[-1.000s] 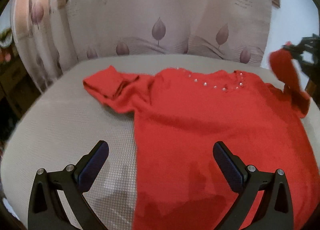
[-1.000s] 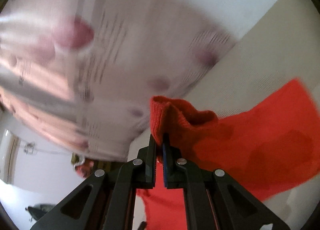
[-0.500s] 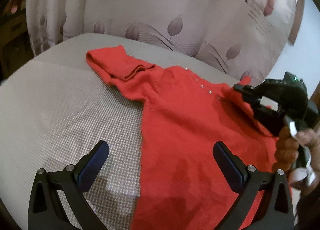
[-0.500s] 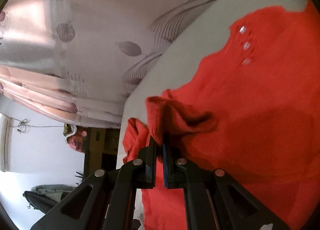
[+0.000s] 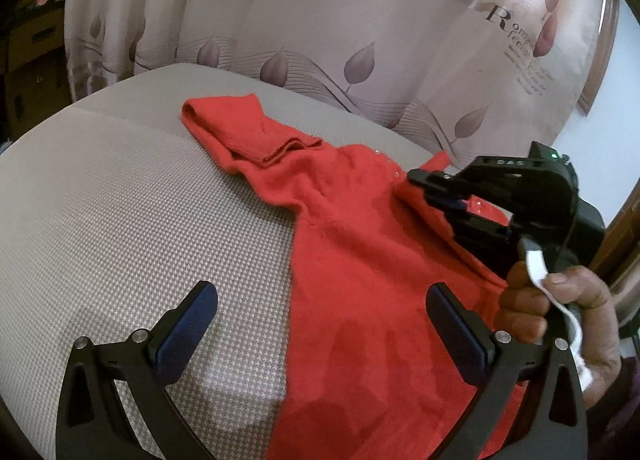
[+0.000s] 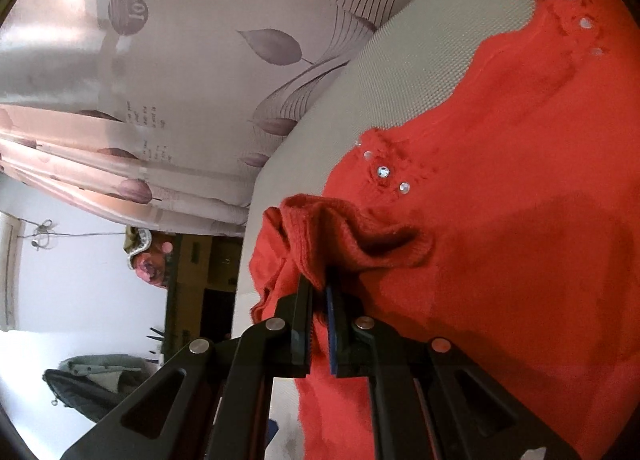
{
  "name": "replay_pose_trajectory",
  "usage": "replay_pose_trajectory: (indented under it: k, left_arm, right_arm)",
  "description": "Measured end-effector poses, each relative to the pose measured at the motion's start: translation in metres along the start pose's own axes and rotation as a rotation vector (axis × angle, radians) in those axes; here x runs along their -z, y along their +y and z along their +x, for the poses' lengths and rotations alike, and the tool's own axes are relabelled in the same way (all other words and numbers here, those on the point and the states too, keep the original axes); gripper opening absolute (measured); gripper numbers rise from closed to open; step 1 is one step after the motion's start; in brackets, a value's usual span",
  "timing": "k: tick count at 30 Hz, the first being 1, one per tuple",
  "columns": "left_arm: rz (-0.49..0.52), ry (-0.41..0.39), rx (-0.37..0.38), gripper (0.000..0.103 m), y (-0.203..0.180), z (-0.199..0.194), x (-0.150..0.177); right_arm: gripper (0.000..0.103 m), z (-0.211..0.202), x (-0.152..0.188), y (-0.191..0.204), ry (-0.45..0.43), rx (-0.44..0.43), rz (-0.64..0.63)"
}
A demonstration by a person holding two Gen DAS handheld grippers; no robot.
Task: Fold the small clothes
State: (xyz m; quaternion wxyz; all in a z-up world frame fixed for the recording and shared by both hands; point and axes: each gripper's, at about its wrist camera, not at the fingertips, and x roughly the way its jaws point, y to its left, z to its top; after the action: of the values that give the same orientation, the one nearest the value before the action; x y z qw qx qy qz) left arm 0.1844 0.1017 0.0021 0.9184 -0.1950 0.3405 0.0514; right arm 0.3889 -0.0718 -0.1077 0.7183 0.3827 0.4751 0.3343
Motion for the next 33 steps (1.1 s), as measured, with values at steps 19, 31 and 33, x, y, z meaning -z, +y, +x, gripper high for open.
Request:
replay_pose_trajectory:
  k: [19, 31, 33]
  left_arm:
    - [-0.078, 0.008, 0.015, 0.103, 0.015, 0.002, -0.002]
    - [-0.230, -0.043, -0.049, 0.103, 0.047, -0.009, 0.002]
    - [-0.237, -0.037, -0.037, 0.103, 0.050, -0.009, 0.002]
  right_arm:
    - [0.036, 0.032, 0.019, 0.021, 0.155, 0.132, -0.216]
    - [0.052, 0.056, 0.023, 0.085, 0.275, -0.133, -0.231]
    - [0.052, 0.061, 0.019, 0.089, 0.276, -0.117, -0.211]
